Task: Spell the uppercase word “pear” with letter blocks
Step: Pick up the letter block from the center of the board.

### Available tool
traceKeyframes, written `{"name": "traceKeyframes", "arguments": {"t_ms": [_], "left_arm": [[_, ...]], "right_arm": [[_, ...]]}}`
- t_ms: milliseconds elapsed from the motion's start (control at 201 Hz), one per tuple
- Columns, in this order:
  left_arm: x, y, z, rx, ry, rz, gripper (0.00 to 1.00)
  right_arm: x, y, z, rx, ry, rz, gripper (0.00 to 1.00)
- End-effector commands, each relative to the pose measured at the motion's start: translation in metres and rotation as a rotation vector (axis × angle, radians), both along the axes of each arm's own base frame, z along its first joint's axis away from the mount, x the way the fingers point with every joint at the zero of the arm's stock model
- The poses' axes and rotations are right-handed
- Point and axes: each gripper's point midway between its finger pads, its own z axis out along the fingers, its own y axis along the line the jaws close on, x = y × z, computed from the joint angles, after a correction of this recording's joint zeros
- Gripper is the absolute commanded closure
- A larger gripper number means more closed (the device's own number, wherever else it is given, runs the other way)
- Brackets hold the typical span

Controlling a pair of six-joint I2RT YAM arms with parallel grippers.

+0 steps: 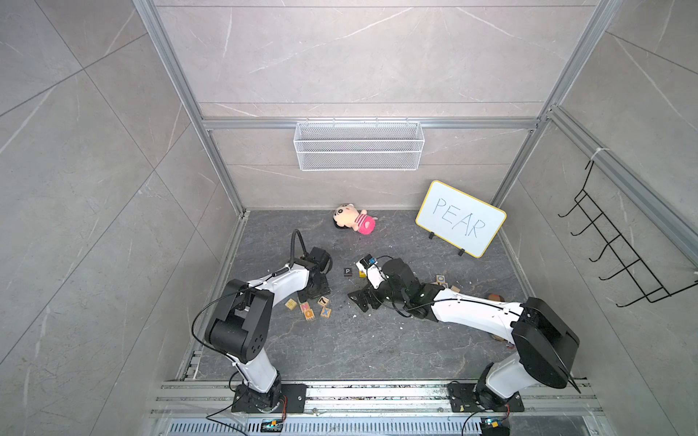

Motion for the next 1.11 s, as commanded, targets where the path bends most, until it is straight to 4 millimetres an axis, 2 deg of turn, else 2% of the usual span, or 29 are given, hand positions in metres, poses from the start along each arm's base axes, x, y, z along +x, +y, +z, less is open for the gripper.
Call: {"name": "traceKeyframes", "arguments": {"t_ms": [0,329,428,538,906,1101], "left_arm": [[0.016,0.004,0.006,0.025,-0.037,-0.009,0.38],[0.03,0.011,0.002,0.055,-0.03,-0.017,0.37],[0.033,0.011,0.004,0.054,-0.038,-0.022,0.42],[0.032,0.012,0.006,0.061,-0.042,-0.021,0.49],[0.027,0.014,0.0,0.067,-0.034,-0.024,0.48],[0.029,0.012,-0.002,0.066,-0.035,-0.035,0.51]], "right_arm": [[-0.001,-0.001,0.005,0.004,-0.022,-0.002,0.02],[0.0,-0.002,0.006,0.001,-0.025,-0.007,0.02],[0.0,-0.002,0.005,-0.001,-0.025,-0.009,0.02],[0.001,-0.002,0.004,-0.003,-0.023,-0.009,0.02],[0.001,-0.002,0.004,-0.003,-0.023,-0.009,0.02],[-0.005,-0.002,0.012,0.04,-0.055,0.013,0.02]]}}
